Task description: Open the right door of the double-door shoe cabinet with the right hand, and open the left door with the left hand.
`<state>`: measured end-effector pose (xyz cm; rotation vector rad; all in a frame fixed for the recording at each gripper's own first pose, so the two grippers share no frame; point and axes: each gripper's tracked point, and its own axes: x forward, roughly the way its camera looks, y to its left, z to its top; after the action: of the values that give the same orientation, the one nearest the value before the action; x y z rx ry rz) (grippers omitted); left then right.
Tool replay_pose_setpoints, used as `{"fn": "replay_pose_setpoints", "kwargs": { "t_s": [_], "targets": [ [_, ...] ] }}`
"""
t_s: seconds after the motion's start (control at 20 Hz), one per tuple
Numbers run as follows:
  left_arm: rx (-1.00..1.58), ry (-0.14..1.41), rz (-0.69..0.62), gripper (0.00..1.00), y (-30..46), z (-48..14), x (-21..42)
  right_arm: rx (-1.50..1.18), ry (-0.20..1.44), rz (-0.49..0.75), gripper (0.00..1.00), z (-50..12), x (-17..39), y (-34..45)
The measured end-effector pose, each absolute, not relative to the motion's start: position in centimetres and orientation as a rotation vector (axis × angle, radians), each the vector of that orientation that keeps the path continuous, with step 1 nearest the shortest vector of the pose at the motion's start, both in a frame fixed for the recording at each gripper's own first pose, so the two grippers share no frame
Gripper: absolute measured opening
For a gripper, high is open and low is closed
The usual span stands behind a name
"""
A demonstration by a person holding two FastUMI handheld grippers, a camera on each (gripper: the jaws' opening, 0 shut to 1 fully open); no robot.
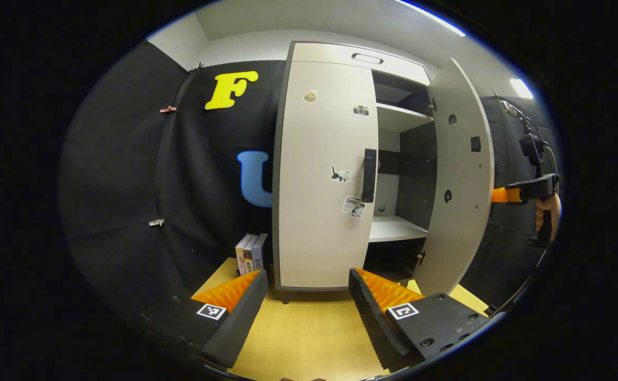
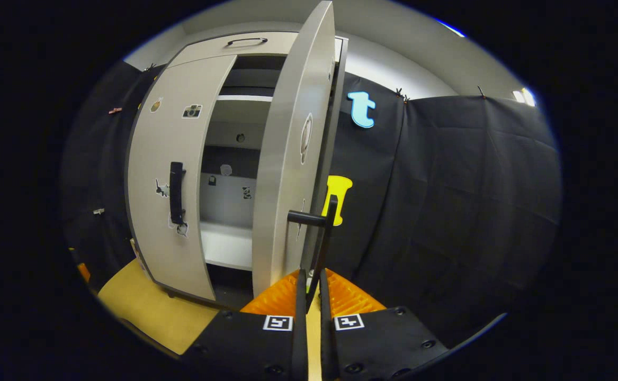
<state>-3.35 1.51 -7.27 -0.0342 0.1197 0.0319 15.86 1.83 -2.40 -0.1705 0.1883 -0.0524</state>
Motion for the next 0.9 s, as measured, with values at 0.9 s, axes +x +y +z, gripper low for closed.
{"fn": "replay_pose_setpoints", "kwargs": {
  "t_s": [0.9],
  "targets": [
    [-0.016, 0.103, -0.047, 0.95, -9.2, -4.7, 2.6, -0.023, 0.04, 0.041, 0.13, -1.4, 12.2, -3.8]
  ]
}}
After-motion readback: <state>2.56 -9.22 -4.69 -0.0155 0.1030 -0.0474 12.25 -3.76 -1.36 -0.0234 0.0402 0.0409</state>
